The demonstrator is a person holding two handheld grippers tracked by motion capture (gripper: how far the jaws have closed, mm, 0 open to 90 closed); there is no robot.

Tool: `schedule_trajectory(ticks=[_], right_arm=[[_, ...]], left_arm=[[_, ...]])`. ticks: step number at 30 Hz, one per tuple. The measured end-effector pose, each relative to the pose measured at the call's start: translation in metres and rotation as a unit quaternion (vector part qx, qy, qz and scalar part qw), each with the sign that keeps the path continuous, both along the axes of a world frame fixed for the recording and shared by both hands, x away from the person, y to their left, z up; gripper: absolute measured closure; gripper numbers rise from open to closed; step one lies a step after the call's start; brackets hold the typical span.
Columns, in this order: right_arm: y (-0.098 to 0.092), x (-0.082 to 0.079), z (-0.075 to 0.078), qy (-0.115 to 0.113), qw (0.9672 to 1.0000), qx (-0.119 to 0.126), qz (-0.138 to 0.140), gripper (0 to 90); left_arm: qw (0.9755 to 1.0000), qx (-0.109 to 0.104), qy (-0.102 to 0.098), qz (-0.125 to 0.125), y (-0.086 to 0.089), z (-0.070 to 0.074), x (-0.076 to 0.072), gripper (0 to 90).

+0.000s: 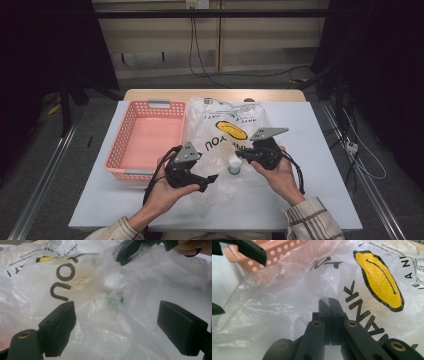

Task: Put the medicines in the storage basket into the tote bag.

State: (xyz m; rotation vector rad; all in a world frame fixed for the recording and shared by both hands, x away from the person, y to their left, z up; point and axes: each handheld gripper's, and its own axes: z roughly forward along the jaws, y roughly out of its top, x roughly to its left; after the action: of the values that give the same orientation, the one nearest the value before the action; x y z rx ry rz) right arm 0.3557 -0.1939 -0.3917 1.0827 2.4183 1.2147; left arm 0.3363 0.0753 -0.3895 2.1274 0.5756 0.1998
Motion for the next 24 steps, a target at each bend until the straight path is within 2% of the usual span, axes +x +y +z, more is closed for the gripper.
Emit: schedule_trajectory(ticks=[3, 8, 12, 16, 18, 24], right_arm=[[-0.001, -0.001, 0.001, -0.002, 1.0, 0.001, -0.001, 90.0], [-0.002, -0.005, 0.0, -0.001, 1.0, -0.001, 0.002, 89.1], [-0.002, -0.009, -0.005, 0.005, 0.9999, -0.008, 0.003, 87.4], [-0.003, -0.012, -0.01, 0.013, 0.9999, -0.01, 0.0, 82.6], [-0.004, -0.014, -0.009, 0.013, 0.9999, -0.006, 0.001, 79.6], [-0.01, -0.019, -0.006, 0.008, 0.9999, 0.013, -0.002, 61.0]], left_arm=[[1.0, 0.002, -0.002, 0.009, 0.008, 0.001, -0.005, 14.7], [0.9999, -0.003, -0.007, 0.009, 0.018, 0.002, -0.012, 14.2], [0.9997, -0.006, -0.009, 0.023, 0.026, -0.003, -0.014, 14.2], [0.9996, -0.008, -0.004, 0.027, 0.03, -0.008, -0.014, 14.0], [0.9996, -0.009, -0.005, 0.026, 0.031, -0.01, -0.014, 14.0], [0.9996, -0.012, -0.001, 0.026, 0.035, -0.013, -0.018, 13.9]])
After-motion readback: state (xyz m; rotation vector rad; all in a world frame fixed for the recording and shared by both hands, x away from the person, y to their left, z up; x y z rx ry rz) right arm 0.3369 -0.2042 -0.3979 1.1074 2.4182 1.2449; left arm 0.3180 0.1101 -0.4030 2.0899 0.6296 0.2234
